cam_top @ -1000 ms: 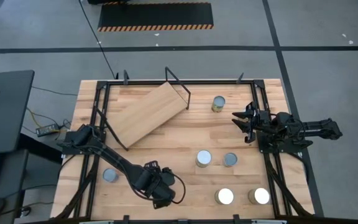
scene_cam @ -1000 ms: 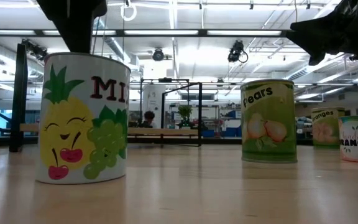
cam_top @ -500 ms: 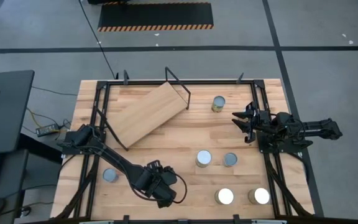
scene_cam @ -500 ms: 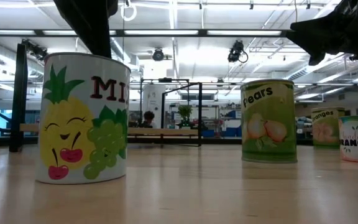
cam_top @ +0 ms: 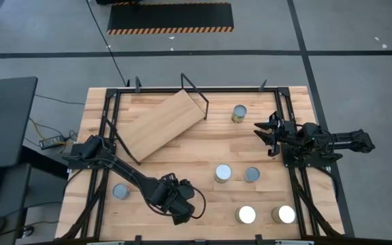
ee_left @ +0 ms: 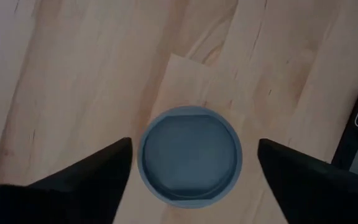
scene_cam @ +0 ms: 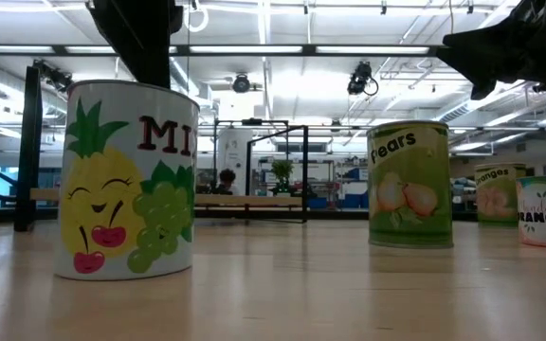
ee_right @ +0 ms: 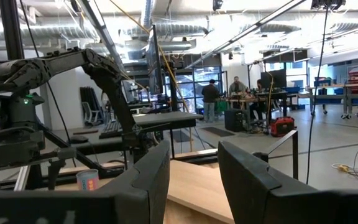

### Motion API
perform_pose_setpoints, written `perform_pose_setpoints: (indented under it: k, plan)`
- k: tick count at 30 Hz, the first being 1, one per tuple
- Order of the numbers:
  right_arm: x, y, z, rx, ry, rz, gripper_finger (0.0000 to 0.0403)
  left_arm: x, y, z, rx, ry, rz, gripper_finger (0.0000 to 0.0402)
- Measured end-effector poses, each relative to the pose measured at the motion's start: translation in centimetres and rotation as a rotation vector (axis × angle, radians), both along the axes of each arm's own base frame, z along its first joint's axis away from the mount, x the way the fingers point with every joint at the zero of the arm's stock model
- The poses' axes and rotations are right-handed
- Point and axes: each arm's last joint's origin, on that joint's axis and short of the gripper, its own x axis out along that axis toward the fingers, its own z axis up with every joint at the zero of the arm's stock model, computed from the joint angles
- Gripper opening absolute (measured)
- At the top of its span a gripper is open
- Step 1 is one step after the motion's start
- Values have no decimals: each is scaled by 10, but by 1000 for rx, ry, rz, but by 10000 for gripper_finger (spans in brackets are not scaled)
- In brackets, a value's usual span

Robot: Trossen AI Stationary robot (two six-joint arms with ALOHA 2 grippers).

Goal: Pick and place cans onto a shelf
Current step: Put the canned mixed fruit on the shelf

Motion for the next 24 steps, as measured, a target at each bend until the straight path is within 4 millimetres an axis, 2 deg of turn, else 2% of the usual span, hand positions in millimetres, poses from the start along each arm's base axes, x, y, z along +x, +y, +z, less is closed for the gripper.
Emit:
perform_pose_setpoints:
  k: [6, 13, 24]
  plan:
    - [0, 0, 0, -1, 0, 0, 144, 0, -1, -12, -26, -9, 27, 392]
    - [0, 0, 0, 3, -1, 1, 144, 2, 5, -24, -2, -38, 62, 394]
    - [0, 0, 0, 3, -1, 1, 144, -1, 11, -37, -4, 19, 28, 390]
